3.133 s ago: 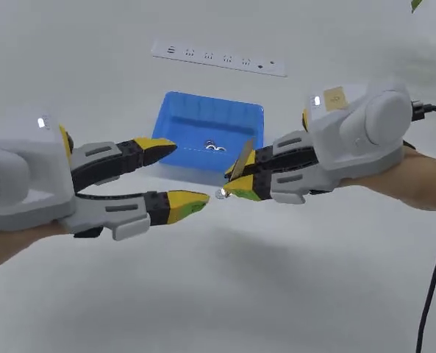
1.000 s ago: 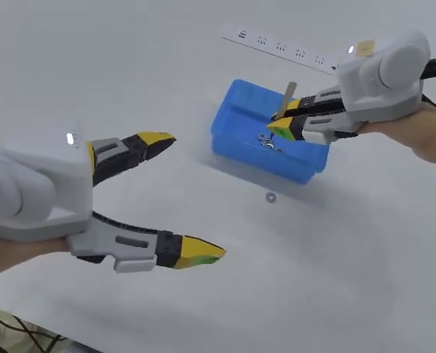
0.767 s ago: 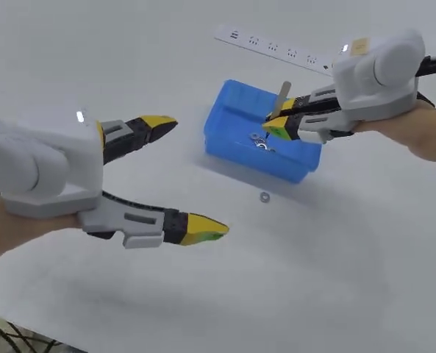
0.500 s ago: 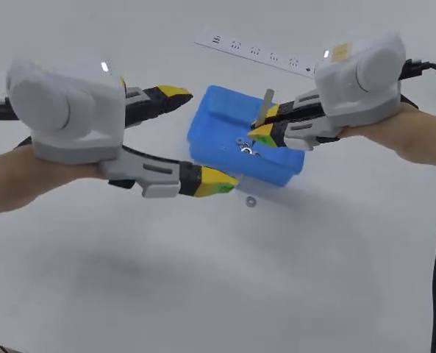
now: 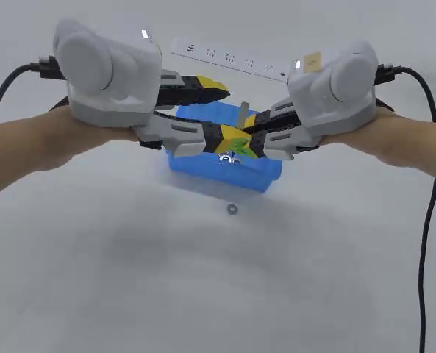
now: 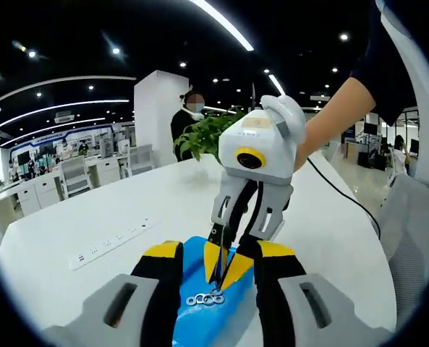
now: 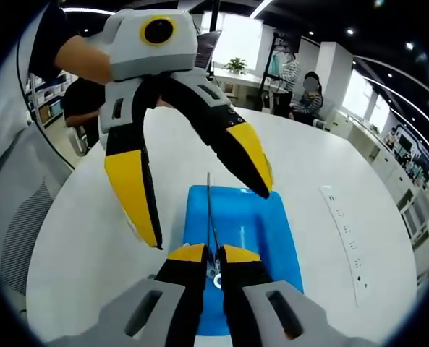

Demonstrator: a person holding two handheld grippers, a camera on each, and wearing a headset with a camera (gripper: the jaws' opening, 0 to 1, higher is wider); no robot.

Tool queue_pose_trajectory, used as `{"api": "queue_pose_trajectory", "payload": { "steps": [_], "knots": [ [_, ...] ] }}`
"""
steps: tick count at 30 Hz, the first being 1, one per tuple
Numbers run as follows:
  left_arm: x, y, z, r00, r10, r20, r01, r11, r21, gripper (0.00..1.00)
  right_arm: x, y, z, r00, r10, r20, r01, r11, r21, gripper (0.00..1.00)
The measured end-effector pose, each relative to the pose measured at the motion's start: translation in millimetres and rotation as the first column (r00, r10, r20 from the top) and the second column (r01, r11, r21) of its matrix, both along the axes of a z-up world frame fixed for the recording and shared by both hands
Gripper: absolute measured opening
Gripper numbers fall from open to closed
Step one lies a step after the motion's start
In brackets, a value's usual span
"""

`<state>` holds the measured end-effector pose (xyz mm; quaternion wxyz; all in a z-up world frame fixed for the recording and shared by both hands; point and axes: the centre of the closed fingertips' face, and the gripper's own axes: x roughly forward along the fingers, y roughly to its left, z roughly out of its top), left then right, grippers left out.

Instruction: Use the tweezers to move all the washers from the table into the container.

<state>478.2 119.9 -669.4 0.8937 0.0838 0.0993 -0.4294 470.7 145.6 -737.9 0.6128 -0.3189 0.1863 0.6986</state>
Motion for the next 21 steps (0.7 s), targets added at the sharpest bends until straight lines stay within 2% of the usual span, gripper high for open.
{"api": "queue_pose_trajectory", "payload": {
  "steps": [2,5,7,14,16,17,18,20,21],
  "knots": [
    [0.9,-1.6,0.9,1.0,-0.009,-0.009,0.009,1.0,-0.004,0.41,-1.9,0.5,0.8,1.0,0.008,0.002,-0.008,1.0,0.0,0.08],
    [0.4,-1.7,0.1,1.0,-0.021,-0.015,0.021,1.0,0.002,0.29,-3.4,1.3,1.7,1.0,0.016,0.002,-0.016,1.0,0.003,0.08],
    [-0.1,-1.2,-0.7,0.999,-0.025,-0.023,0.025,1.0,0.008,0.27,-3.6,1.6,1.7,1.0,0.019,0.002,-0.019,1.0,0.002,0.08],
    [-1.6,0.2,1.8,0.999,-0.044,-0.012,0.044,0.999,0.019,0.15,-4.4,2.0,0.7,1.0,0.023,0.001,-0.023,1.0,0.0,0.08],
    [-4.3,-1.6,2.1,0.998,-0.061,-0.02,0.062,0.998,0.018,0.11,-4.7,2.3,0.9,1.0,0.024,0.0,-0.024,1.0,0.001,0.08],
    [-12.7,-7.2,1.8,0.992,-0.112,-0.054,0.112,0.994,-0.003,0.08,-5.0,2.3,1.2,1.0,0.023,-0.003,-0.023,1.0,0.002,0.08],
    [-6.9,-3.0,2.9,0.996,-0.085,-0.038,0.085,0.996,0.006,0.08,-5.5,2.0,1.2,1.0,0.027,-0.003,-0.027,1.0,0.0,0.08],
    [-11.4,-5.8,2.6,0.993,-0.11,-0.04,0.111,0.994,0.021,0.07,-8.1,1.1,1.0,0.999,0.045,0.0,-0.045,0.999,-0.008,0.08],
    [-11.4,-5.7,3.5,0.993,-0.116,-0.023,0.117,0.993,0.035,0.07,-8.5,1.3,1.6,0.999,0.045,0.0,-0.045,0.999,-0.005,0.08]
  ]
}}
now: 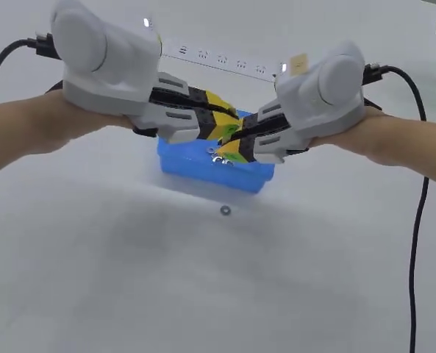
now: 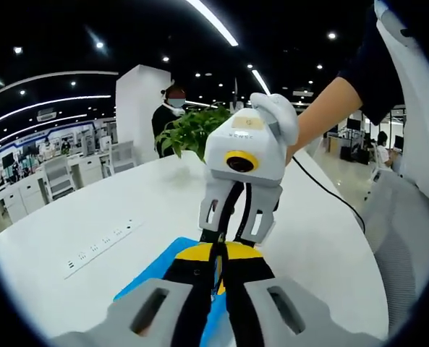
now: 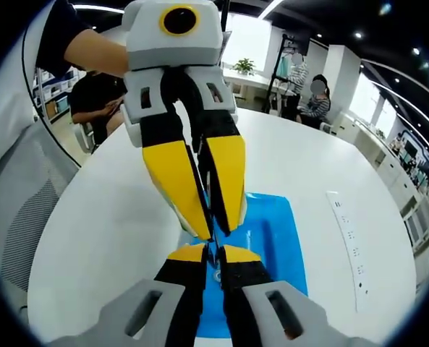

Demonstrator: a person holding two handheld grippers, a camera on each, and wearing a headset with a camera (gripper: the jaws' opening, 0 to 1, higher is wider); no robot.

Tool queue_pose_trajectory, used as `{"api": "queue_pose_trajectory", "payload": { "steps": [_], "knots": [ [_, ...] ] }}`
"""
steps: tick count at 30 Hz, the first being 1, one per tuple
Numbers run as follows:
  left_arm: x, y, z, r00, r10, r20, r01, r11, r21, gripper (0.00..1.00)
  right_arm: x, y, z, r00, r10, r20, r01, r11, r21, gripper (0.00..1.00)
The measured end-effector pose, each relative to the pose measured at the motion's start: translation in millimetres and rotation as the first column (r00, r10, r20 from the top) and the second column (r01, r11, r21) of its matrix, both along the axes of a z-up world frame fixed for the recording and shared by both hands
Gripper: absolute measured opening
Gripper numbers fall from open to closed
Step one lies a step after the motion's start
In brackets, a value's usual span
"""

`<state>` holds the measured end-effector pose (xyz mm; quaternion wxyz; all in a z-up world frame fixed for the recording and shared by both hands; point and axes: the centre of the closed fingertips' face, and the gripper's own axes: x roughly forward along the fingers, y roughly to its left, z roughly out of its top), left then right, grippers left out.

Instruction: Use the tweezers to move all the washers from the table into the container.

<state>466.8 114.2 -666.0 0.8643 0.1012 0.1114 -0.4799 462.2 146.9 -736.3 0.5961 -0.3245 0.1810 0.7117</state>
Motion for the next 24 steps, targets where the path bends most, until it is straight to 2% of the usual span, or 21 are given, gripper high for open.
{"api": "queue_pose_trajectory", "payload": {
  "steps": [1,3,4,5,7,8,9,16,21,24],
  "knots": [
    [-0.9,-0.8,0.3,1.0,-0.007,0.001,0.007,1.0,0.0,0.07,0.3,0.1,0.4,1.0,-0.001,0.001,0.001,1.0,0.002,0.08],
    [1.2,0.2,-0.1,1.0,-0.006,0.024,0.005,1.0,0.026,0.06,2.4,-0.4,0.1,1.0,-0.005,0.01,0.005,1.0,-0.002,0.08],
    [2.0,-0.2,-0.3,1.0,-0.004,0.021,0.003,1.0,0.027,0.05,3.5,-0.6,0.0,1.0,-0.008,0.014,0.008,1.0,-0.003,0.08],
    [4.0,0.2,0.0,0.999,-0.004,0.05,0.001,0.999,0.054,0.05,4.3,-0.5,0.1,1.0,-0.011,0.018,0.011,1.0,-0.002,0.09],
    [2.4,-2.9,0.8,0.999,-0.012,0.038,0.01,0.999,0.05,0.05,5.6,0.0,1.2,0.999,-0.016,0.029,0.016,1.0,0.005,0.09],
    [3.0,-3.0,1.8,0.998,-0.016,0.059,0.012,0.998,0.065,0.04,5.9,0.3,2.1,0.999,-0.019,0.033,0.019,1.0,0.012,0.09],
    [2.5,-3.8,2.8,0.998,-0.024,0.065,0.02,0.997,0.068,0.04,6.7,1.0,3.8,0.999,-0.036,0.03,0.035,0.999,0.026,0.09],
    [5.1,-5.9,7.6,0.997,-0.026,0.072,0.02,0.997,0.076,0.04,7.1,-1.1,8.9,0.997,-0.079,0.027,0.078,0.996,0.048,0.11],
    [6.7,-12.0,11.2,0.995,-0.033,0.089,0.023,0.994,0.111,0.04,10.1,-2.4,11.5,0.988,-0.151,0.01,0.15,0.986,0.075,0.16],
    [8.7,-15.0,18.3,0.995,-0.037,0.094,0.028,0.994,0.104,0.04,9.1,-5.4,10.3,0.978,-0.21,-0.015,0.21,0.972,0.102,0.23]
  ]
}}
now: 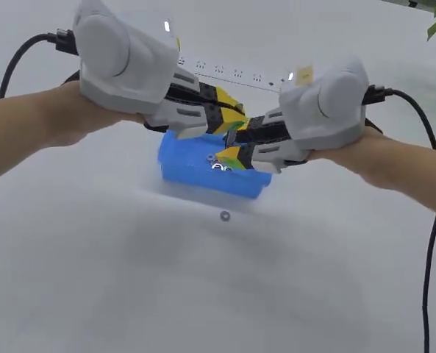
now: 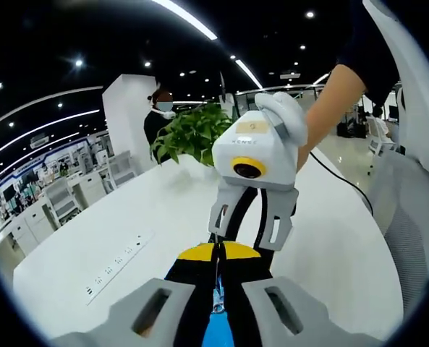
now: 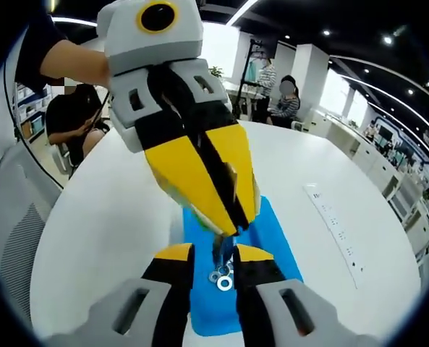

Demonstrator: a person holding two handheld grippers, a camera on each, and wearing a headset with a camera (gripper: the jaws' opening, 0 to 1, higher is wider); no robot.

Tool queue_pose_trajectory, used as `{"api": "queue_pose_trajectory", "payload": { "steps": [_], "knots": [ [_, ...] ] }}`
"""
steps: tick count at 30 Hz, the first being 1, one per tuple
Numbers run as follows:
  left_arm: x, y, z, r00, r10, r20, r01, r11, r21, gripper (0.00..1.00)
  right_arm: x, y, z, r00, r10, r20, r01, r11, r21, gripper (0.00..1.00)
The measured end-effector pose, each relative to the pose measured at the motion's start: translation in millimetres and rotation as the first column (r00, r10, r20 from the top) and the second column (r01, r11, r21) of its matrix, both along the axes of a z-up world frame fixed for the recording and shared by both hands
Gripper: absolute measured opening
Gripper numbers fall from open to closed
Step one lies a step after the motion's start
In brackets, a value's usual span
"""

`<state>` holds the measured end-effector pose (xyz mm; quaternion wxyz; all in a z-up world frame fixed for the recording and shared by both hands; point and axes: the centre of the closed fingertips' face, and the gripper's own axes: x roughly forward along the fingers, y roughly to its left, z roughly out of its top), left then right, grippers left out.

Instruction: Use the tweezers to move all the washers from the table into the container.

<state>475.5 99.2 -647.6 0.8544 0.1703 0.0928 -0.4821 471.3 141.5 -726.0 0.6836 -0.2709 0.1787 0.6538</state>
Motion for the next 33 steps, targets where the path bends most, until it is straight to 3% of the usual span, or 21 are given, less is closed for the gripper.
{"api": "queue_pose_trajectory", "payload": {
  "steps": [7,11,14,18,20,21,26,33],
  "knots": [
    [-6.6,2.2,7.2,1.0,-0.007,0.012,0.006,1.0,0.013,0.05,-3.1,-18.3,0.5,0.998,-0.064,0.007,0.064,0.998,0.01,0.32],
    [-15.3,4.9,9.2,1.0,-0.005,0.007,0.005,1.0,0.018,0.05,2.3,-27.8,8.0,0.982,-0.187,-0.012,0.187,0.978,0.089,0.41],
    [-21.1,7.6,11.6,1.0,0.0,0.01,-0.001,1.0,0.024,0.05,-1.1,-37.0,10.2,0.977,-0.211,0.002,0.21,0.972,0.103,0.51],
    [-27.1,9.6,18.7,1.0,0.0,0.021,0.0,1.0,0.001,0.05,-13.0,-45.8,12.3,0.973,-0.23,-0.013,0.23,0.965,0.128,0.63],
    [-31.4,6.6,23.6,1.0,-0.004,0.02,0.005,1.0,-0.022,0.05,-24.6,-47.1,12.3,0.968,-0.236,-0.088,0.248,0.955,0.164,0.68],
    [-34.3,4.1,24.9,1.0,-0.007,0.025,0.008,1.0,-0.022,0.05,-28.0,-50.3,11.5,0.966,-0.238,-0.099,0.252,0.953,0.17,0.7],
    [-42.9,0.4,25.9,0.999,-0.022,0.026,0.023,0.999,-0.022,0.05,-44.6,-65.2,4.8,0.965,-0.243,-0.103,0.257,0.951,0.169,0.78],
    [-62.0,-3.3,24.2,0.999,-0.034,0.027,0.036,0.998,-0.049,0.05,-72.1,-94.5,-3.4,0.973,-0.211,-0.092,0.223,0.965,0.141,0.89]
  ]
}}
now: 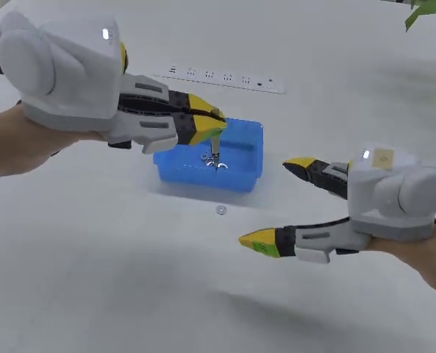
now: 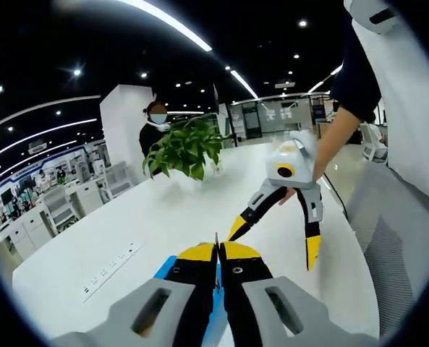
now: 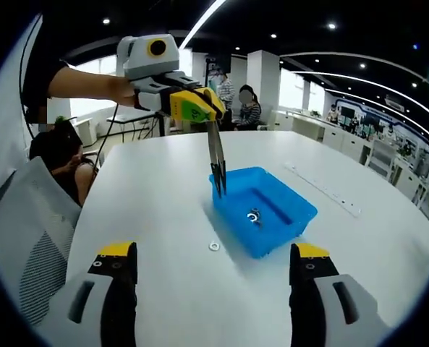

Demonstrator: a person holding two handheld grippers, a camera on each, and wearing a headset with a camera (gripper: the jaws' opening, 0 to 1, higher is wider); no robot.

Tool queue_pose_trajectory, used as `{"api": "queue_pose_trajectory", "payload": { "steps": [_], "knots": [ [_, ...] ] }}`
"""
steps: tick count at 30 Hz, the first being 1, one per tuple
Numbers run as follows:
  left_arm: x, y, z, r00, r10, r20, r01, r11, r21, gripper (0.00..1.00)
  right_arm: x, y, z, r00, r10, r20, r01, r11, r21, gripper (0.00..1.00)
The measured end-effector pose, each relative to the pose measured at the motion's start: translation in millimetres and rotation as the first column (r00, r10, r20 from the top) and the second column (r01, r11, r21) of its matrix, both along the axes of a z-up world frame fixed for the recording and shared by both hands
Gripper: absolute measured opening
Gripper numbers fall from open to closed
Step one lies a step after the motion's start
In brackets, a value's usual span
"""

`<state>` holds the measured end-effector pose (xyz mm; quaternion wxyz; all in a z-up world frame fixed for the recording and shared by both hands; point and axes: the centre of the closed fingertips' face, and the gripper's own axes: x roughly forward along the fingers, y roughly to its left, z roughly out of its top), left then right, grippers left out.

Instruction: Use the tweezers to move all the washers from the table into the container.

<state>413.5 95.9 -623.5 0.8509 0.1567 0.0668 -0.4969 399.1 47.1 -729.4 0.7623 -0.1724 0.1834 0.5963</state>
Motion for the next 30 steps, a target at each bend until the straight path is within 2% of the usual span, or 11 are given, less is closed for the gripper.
{"api": "queue_pose_trajectory", "payload": {
  "steps": [6,11,17,22,25,27,30],
  "knots": [
    [-10.0,-0.1,-13.4,1.0,-0.015,-0.014,0.015,1.0,0.008,0.05,-15.7,-16.2,-10.6,1.0,-0.02,-0.007,0.02,1.0,-0.017,1.0],
    [-14.1,-2.7,-24.3,0.999,-0.036,-0.019,0.037,0.999,0.014,0.05,-25.7,-17.9,-10.8,1.0,-0.002,0.009,0.003,1.0,-0.019,1.0],
    [-18.0,-6.2,-35.3,0.997,-0.064,-0.043,0.064,0.998,0.01,0.05,-33.3,-22.5,-13.4,0.999,0.026,0.024,-0.025,0.999,-0.042,1.0],
    [-17.3,-9.5,-42.6,0.996,-0.074,-0.054,0.074,0.997,0.005,0.05,-36.2,-31.5,-17.6,1.0,0.03,0.007,-0.03,0.999,-0.045,1.0],
    [-16.2,-11.2,-49.2,0.996,-0.081,-0.05,0.082,0.997,0.018,0.05,-36.3,-36.2,-20.0,1.0,0.024,-0.004,-0.024,0.999,-0.045,1.0],
    [-14.9,-11.2,-54.2,0.995,-0.087,-0.049,0.088,0.996,0.023,0.05,-34.8,-41.0,-23.3,1.0,0.011,-0.011,-0.012,0.999,-0.053,1.0],
    [-10.8,-10.4,-60.2,0.995,-0.08,-0.06,0.082,0.996,0.027,0.05,-34.1,-46.5,-24.9,0.999,-0.025,-0.038,0.024,0.999,-0.036,1.0]
  ]
}}
